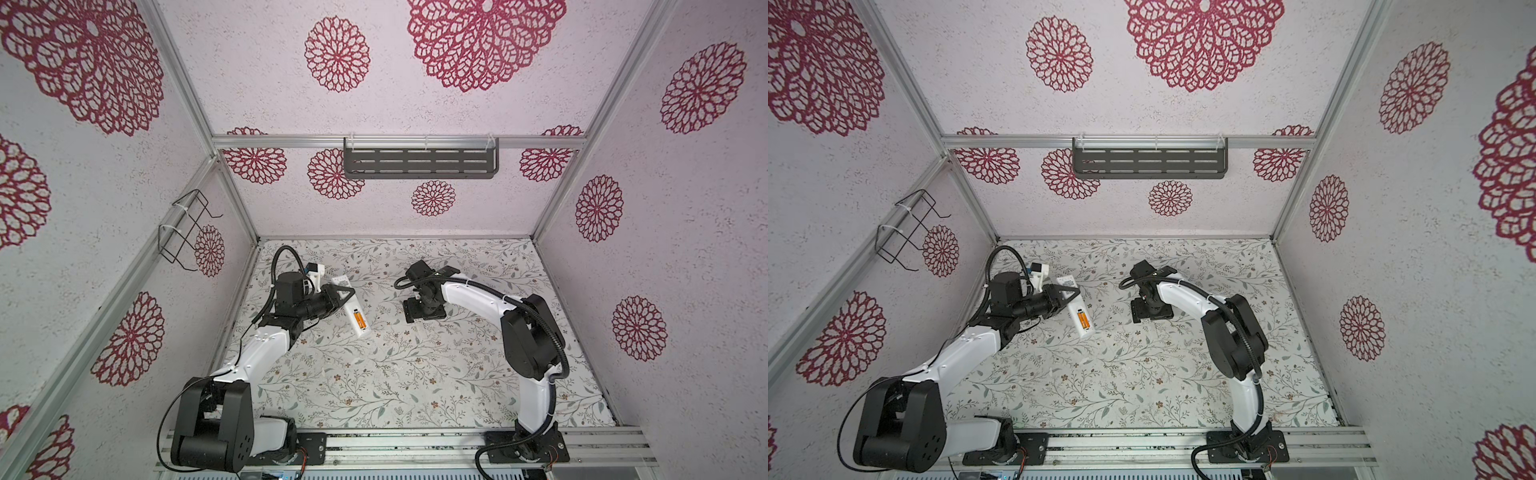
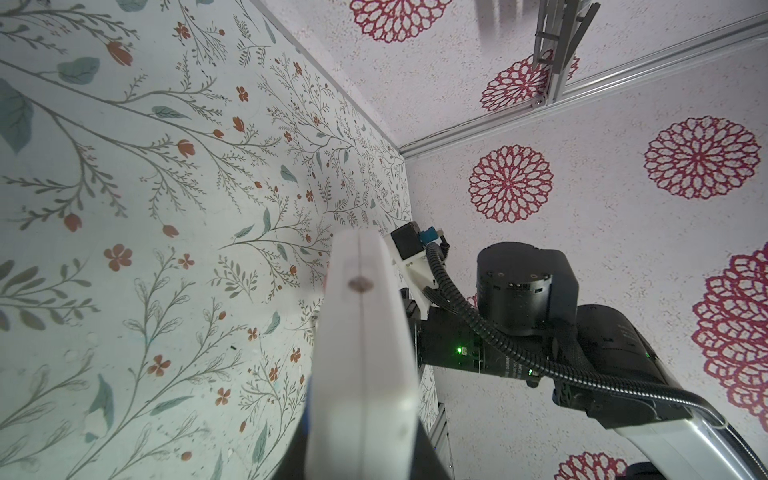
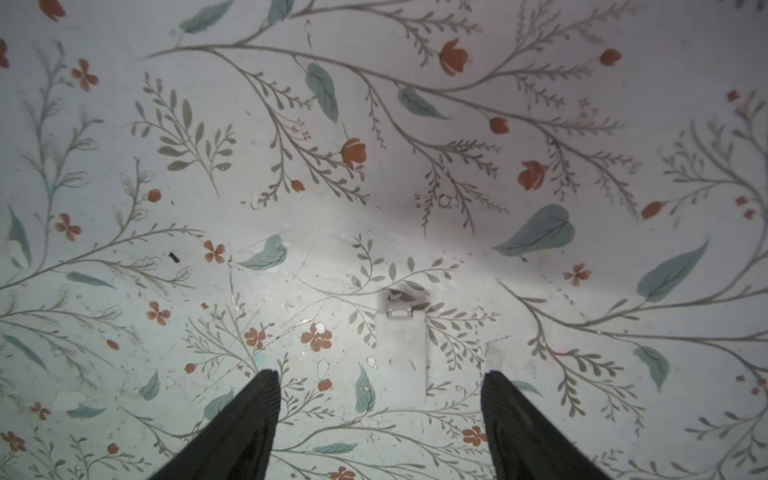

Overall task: Load the batteries into the remote control
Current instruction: 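Lower the right gripper onto the white battery cover and close on it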

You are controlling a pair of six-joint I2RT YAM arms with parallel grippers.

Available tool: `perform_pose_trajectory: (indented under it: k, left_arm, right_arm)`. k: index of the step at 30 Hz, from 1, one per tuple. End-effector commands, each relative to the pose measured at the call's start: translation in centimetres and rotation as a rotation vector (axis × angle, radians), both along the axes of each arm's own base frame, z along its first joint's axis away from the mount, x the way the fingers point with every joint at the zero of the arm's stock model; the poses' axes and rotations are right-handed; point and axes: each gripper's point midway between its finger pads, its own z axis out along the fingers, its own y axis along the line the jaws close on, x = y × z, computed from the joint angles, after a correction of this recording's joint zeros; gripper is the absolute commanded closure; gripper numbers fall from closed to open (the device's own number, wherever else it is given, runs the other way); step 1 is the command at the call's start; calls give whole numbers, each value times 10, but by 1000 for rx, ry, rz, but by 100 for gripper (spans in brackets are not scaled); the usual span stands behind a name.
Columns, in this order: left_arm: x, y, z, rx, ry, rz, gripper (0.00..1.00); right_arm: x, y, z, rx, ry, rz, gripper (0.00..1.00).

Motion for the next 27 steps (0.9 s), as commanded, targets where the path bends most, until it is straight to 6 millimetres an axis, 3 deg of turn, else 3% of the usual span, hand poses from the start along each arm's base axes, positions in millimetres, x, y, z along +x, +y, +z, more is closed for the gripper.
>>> perform_pose_trajectory:
  k: [1,10,27]
  left_arm:
    - [-3,-2,5,4,-34,-16,100]
    - [2,-4,6,-4,-33,-26,100]
    - [3,-5,7,-5,-30,-26,100]
  right_arm:
    - [2,-4,5,-31,-1,18,23]
    - [-3,-9,-19,-79,43,58,33]
    - [-7,-14,-40,-124,71,89,52]
